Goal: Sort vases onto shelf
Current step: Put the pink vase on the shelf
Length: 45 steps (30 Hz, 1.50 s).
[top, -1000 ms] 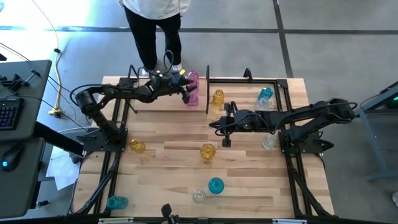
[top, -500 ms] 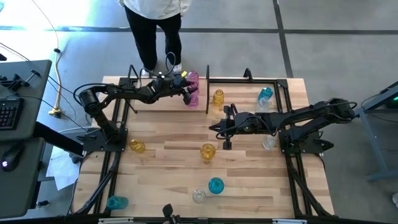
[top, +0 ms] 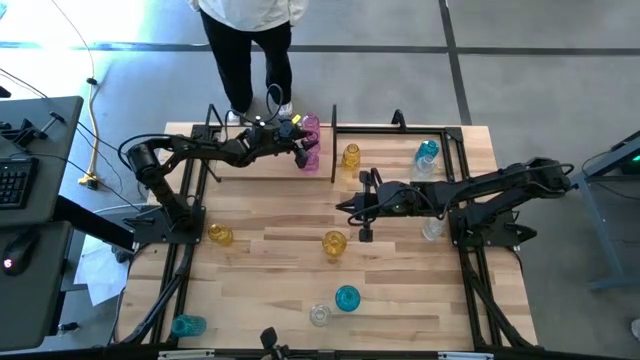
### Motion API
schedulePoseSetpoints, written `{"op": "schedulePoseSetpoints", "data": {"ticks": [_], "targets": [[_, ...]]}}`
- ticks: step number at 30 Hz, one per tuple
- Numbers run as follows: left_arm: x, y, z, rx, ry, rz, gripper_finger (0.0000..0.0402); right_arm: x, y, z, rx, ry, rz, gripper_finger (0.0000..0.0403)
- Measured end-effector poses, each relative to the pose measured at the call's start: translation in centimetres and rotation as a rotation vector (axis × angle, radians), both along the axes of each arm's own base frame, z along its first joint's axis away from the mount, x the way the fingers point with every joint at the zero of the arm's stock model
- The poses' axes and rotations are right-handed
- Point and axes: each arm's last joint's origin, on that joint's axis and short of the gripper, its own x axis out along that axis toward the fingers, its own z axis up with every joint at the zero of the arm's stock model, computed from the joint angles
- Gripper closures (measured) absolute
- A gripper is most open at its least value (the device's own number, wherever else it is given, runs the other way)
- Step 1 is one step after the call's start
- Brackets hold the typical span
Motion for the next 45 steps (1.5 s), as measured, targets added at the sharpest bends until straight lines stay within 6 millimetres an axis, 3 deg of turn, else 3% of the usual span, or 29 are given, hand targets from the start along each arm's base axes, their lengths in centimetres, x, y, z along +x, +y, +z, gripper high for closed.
{"op": "schedulePoseSetpoints", "data": {"ticks": [13, 21, 30, 45], "targets": [[-0.1, 0.0, -0.1, -0.014, 0.015, 0.013, 0.0252, 0.0, 0.0, 0.0, 0.0, 0.0, 0.0, 0.0403], [-0.3, -0.1, -0.6, -0.015, 0.066, 0.01, 0.0202, 0.0, 0.0, 0.0, 0.0, 0.0, 0.0, 0.0403], [-0.5, -0.3, 0.3, 0.008, 0.061, 0.004, 0.0205, 0.0, 0.0, 0.0, -0.005, 0.001, 0.002, 0.0403], [-0.7, -0.2, 0.0, 0.038, 0.117, 0.028, 0.0204, 0.0, 0.0, -0.1, -0.007, 0.01, 0.003, 0.0403]]}}
